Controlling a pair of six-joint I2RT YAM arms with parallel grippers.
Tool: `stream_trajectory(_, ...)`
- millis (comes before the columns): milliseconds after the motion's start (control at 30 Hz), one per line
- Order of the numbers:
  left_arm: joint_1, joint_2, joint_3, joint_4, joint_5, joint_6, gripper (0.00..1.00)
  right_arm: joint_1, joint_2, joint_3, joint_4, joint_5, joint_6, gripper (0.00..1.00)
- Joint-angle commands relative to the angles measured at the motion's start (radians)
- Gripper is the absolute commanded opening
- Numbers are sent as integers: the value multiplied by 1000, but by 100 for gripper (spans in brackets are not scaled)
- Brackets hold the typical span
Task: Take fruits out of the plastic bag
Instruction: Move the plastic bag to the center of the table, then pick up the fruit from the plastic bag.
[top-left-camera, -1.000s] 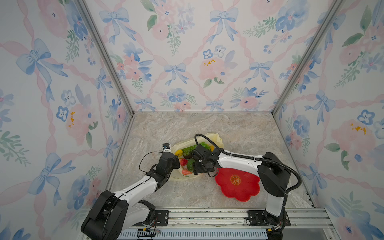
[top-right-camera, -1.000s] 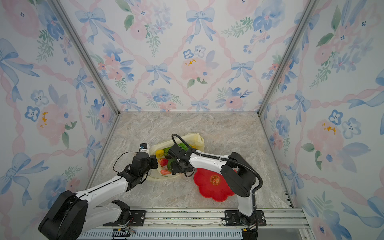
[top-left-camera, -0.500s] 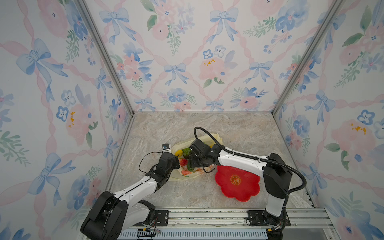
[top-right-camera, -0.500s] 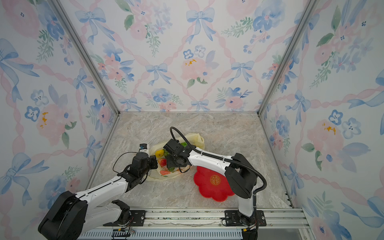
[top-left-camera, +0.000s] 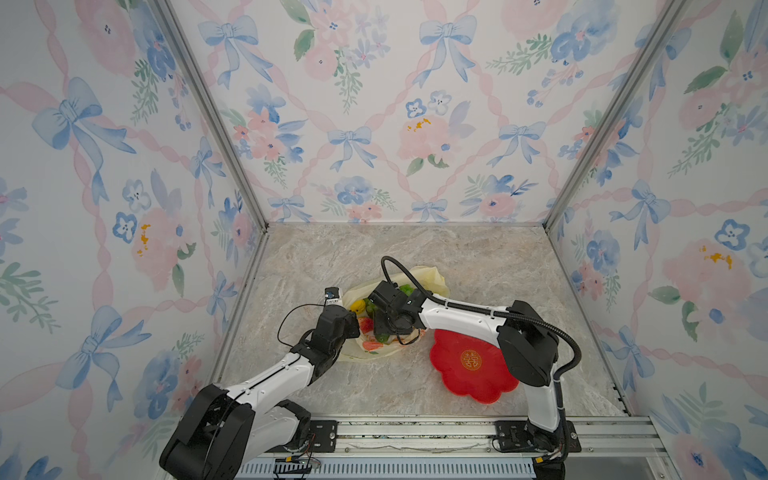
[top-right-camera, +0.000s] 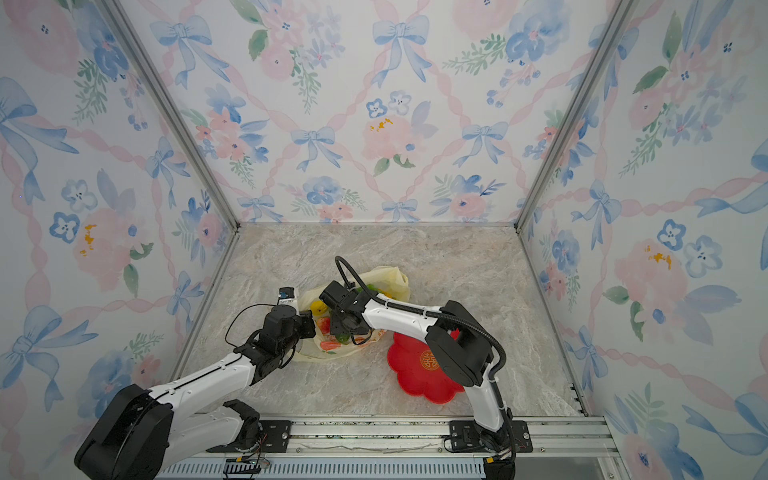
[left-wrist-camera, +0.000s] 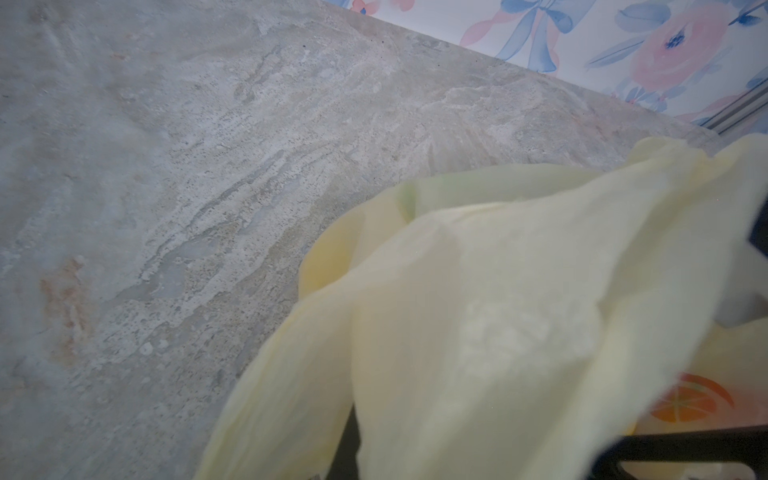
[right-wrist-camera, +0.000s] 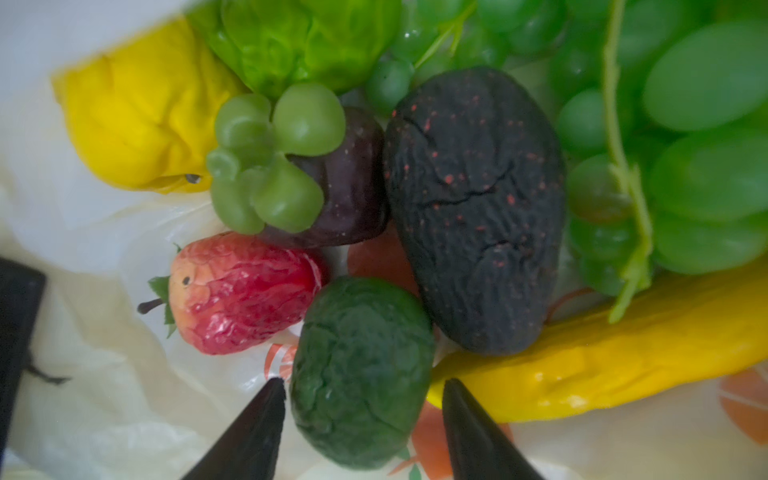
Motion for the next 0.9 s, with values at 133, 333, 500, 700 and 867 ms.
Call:
stream_trajectory(133, -4, -18, -12, 11, 4, -3, 9, 9, 63, 48, -37, 24, 15, 64)
stream_trajectory(333, -4, -24, -15, 12, 4, -2, 9, 6, 90, 56, -35, 24, 11, 60)
stream_trajectory(500, -4, -24, -13, 11, 3, -2, 9, 1, 97, 51, -16, 9, 15, 49)
stream_trajectory(700, -5, -43, -27, 24, 1, 2, 9, -7, 78, -6, 39, 12, -1, 40)
stream_trajectory(867, -5, -25, -45, 66, -20, 40, 8, -22, 81, -8, 63, -17, -59, 38)
